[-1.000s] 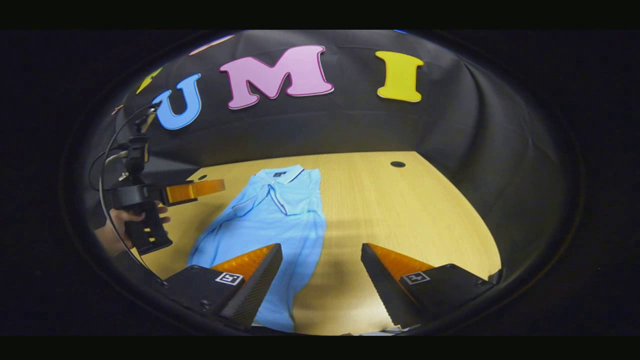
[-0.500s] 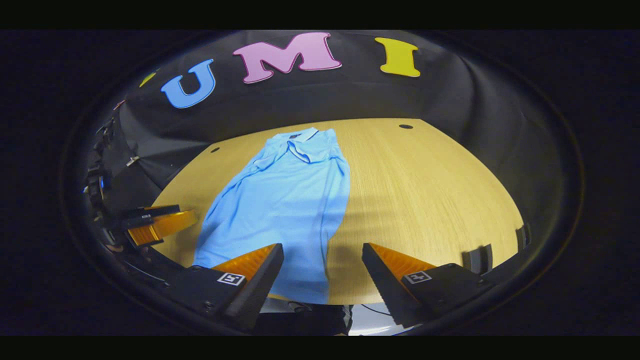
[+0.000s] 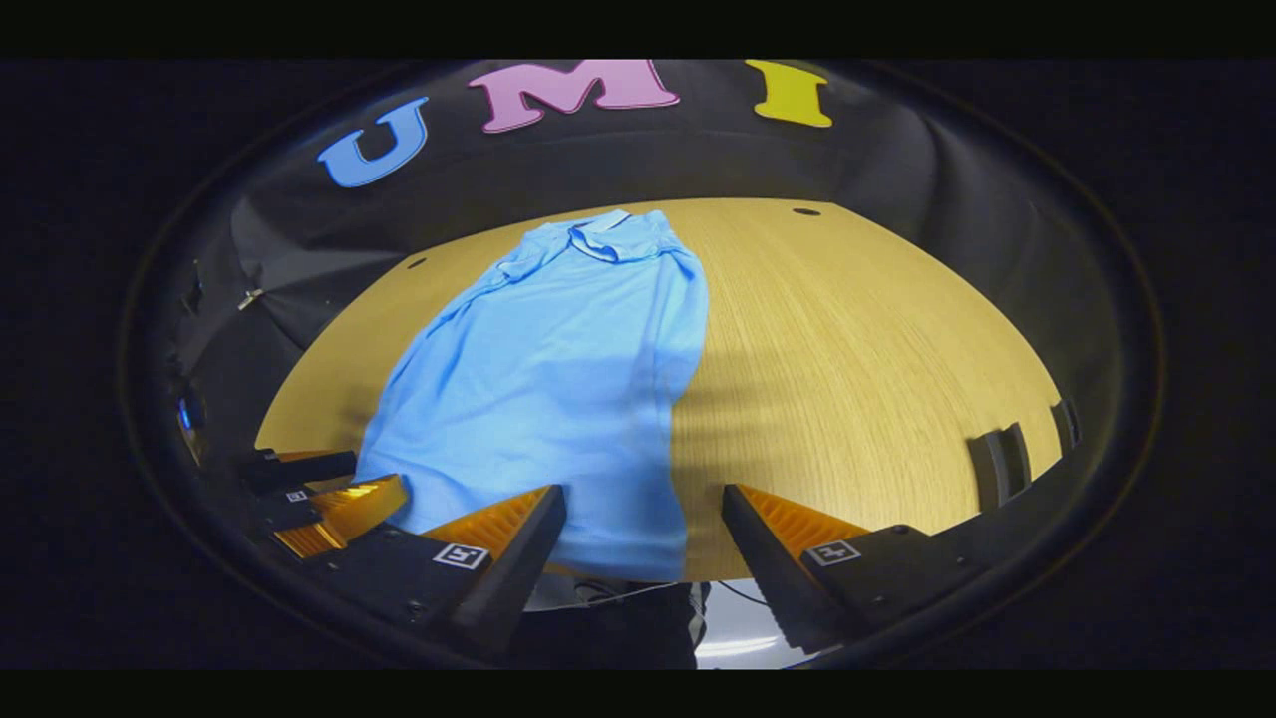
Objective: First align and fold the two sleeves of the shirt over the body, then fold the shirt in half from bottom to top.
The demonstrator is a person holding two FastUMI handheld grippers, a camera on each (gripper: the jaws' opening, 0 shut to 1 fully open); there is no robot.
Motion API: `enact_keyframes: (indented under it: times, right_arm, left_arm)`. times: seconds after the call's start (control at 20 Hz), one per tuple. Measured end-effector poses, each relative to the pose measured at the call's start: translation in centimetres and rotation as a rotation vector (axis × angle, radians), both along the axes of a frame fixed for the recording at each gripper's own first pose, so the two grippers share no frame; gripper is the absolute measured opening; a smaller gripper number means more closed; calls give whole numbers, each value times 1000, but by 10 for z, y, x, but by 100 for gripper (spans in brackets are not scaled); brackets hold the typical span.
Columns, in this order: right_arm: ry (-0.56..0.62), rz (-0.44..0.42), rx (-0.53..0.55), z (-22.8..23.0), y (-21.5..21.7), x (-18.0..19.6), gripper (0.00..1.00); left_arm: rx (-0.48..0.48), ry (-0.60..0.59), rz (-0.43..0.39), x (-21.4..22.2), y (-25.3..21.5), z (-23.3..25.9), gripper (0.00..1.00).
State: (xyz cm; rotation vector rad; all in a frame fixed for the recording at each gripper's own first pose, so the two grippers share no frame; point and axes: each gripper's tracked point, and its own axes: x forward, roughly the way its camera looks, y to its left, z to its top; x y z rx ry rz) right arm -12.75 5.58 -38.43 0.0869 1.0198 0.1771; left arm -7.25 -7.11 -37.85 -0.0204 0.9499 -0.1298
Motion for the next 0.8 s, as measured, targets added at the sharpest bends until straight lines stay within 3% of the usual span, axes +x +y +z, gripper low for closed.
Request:
enact_keyframes:
  times: [0.05, 0.2, 0.25, 0.3, 0.35, 0.4, 0.45, 0.5, 0.55, 0.6, 0.65, 0.8]
  right_arm:
    - [7, 5, -4, -3, 0, -3, 98]
    - [-5, 34, -50, -6, -3, -4, 95]
    - [-2, 46, -64, -7, -4, -5, 77]
    - [1, 61, -59, -7, -2, -4, 72]
    - [9, 67, -45, -8, 2, -4, 55]
    - [23, 65, -22, -10, 6, -5, 51]
    - [33, 60, -7, -9, 8, -4, 28]
    - [45, 59, -4, -9, 9, -3, 19]
    - [48, 56, -2, -9, 9, -3, 12]
    - [53, 61, 0, -9, 9, -3, 11]
    - [52, 72, 5, -10, 11, -3, 4]
    - [66, 106, 29, -7, 11, -1, 7]
  left_arm:
    - [18, -10, -2, 0, 0, -1, 98]
    - [38, -11, -14, 0, -7, -3, 93]
    - [34, -12, -15, 0, -11, -3, 81]
    - [31, -9, -18, 0, -15, -3, 74]
    - [24, -9, -21, 1, -19, -2, 66]
    - [17, -7, -23, 2, -24, -4, 46]
    - [6, 0, -21, 2, -28, -3, 46]
    - [-5, 9, -18, 1, -32, -3, 22]
    - [-13, 17, -18, 3, -33, -3, 10]
    - [-25, 27, -22, 3, -35, -2, 8]
    - [-37, 37, -25, 3, -36, -2, 7]
    - [-68, 80, -29, 4, -34, 0, 6]
